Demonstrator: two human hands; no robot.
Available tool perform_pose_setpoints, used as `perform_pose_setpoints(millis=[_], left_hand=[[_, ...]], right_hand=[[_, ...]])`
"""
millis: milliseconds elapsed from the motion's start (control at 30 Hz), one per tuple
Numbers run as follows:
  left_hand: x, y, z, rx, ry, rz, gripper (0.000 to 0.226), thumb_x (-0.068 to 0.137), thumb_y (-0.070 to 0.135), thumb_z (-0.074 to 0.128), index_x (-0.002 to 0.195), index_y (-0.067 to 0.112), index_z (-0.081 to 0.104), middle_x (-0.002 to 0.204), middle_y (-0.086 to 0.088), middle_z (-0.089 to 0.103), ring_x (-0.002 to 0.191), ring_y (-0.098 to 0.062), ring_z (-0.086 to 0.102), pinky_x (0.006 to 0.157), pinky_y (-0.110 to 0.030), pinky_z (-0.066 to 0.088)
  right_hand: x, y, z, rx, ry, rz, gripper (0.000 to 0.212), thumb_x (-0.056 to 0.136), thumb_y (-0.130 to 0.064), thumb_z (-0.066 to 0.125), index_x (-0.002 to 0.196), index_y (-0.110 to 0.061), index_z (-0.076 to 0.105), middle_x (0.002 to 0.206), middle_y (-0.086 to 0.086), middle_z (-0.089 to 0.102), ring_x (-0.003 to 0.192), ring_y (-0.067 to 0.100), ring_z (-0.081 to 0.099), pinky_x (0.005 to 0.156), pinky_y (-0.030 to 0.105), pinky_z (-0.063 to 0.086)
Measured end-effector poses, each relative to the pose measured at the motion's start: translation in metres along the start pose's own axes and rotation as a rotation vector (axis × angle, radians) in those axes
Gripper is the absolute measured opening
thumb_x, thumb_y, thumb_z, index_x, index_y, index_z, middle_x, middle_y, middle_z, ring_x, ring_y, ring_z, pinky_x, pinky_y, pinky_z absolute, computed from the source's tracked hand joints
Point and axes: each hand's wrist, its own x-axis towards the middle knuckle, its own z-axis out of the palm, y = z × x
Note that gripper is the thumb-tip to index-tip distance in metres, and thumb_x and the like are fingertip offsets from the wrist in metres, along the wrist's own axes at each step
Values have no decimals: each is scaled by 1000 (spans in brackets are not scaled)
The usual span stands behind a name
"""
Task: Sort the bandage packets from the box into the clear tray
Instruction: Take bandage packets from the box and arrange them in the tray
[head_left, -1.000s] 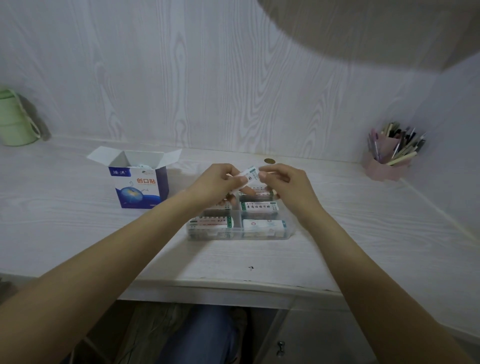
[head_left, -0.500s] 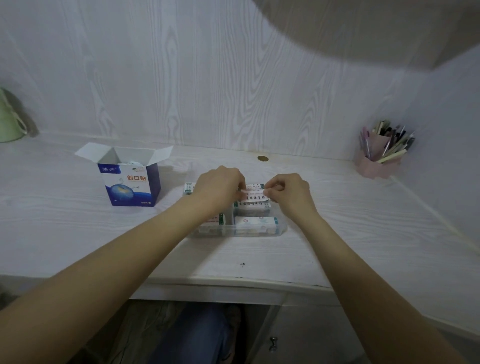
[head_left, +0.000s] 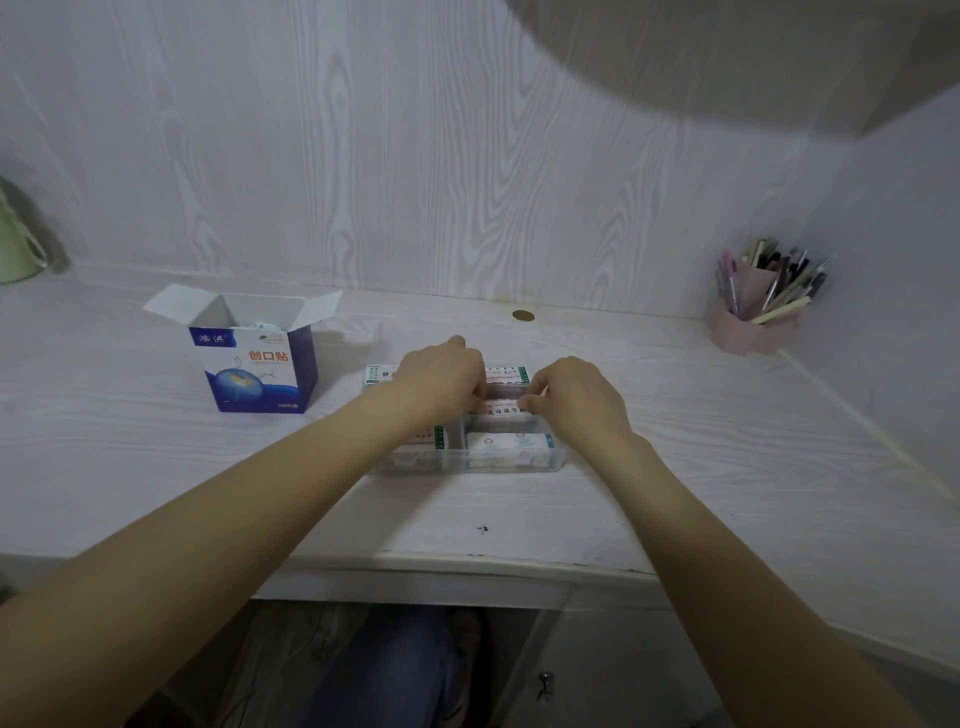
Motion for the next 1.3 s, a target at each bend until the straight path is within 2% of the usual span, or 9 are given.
perform_pose_setpoints(millis=[233,533,733,833,900,1000,1100,1200,1300], left_hand=[[0,-2,0,-30,-28,8,24,92,22,57,114,25,66,116,-7,48,101,-28,57,83,-35,45],[-6,-3,-7,-83,18,-3,23,92,27,59,113,20,65,116,-6,48,100,-26,56,84,-35,46],[-27,-25,-30,-181,262,6,25,94,34,54,113,22,63,111,-1,51,91,-17,53,79,-34,47],[-43,-48,-43,-210,418,-38,23,95,31,52,115,23,61,112,2,52,84,-12,50,72,-30,42],[-54,-68,-50,-240,510,-72,23,95,28,50,116,22,60,113,2,53,89,-14,53,73,-31,44],[-68,-104,-57,-249,583,-128,29,94,22,52,123,19,57,118,-2,54,107,-18,52,82,-35,48],[-78,-142,-63,-196,478,-173,50,88,26,61,135,16,46,134,-5,49,124,-22,41,98,-36,40],[-82,-176,-64,-64,233,-162,86,77,40,73,146,15,28,150,-4,32,138,-24,24,111,-37,26],[-79,-197,-60,0,93,-147,101,74,44,75,150,13,16,155,-6,22,143,-24,17,114,-35,17]], right_hand=[[1,-3,-1,42,-34,-8,17,87,-28,66,97,-16,73,103,7,62,97,23,59,70,31,46],[-1,-6,-2,78,-12,-27,16,87,-27,66,94,-14,71,97,4,61,91,19,58,67,29,42],[-5,-27,-10,228,103,-133,17,92,-26,58,97,-16,71,97,-1,69,86,11,58,73,26,45],[-6,-53,-13,284,127,-226,18,95,-22,55,101,-16,70,104,-3,67,89,6,53,79,20,38],[-5,-75,-13,306,146,-290,20,96,-22,54,106,-15,69,108,-1,64,94,7,53,81,19,38],[-2,-109,-8,348,160,-376,23,97,-22,51,114,-16,65,119,1,58,109,14,54,93,26,42],[4,-140,1,310,85,-482,32,98,-26,49,129,-18,54,136,-1,50,124,14,45,103,23,31],[12,-167,12,222,-32,-518,44,99,-30,46,142,-20,40,151,-1,33,136,14,34,109,25,23],[18,-184,22,231,-81,-478,45,100,-31,43,143,-19,39,153,0,32,136,16,36,112,30,26]])
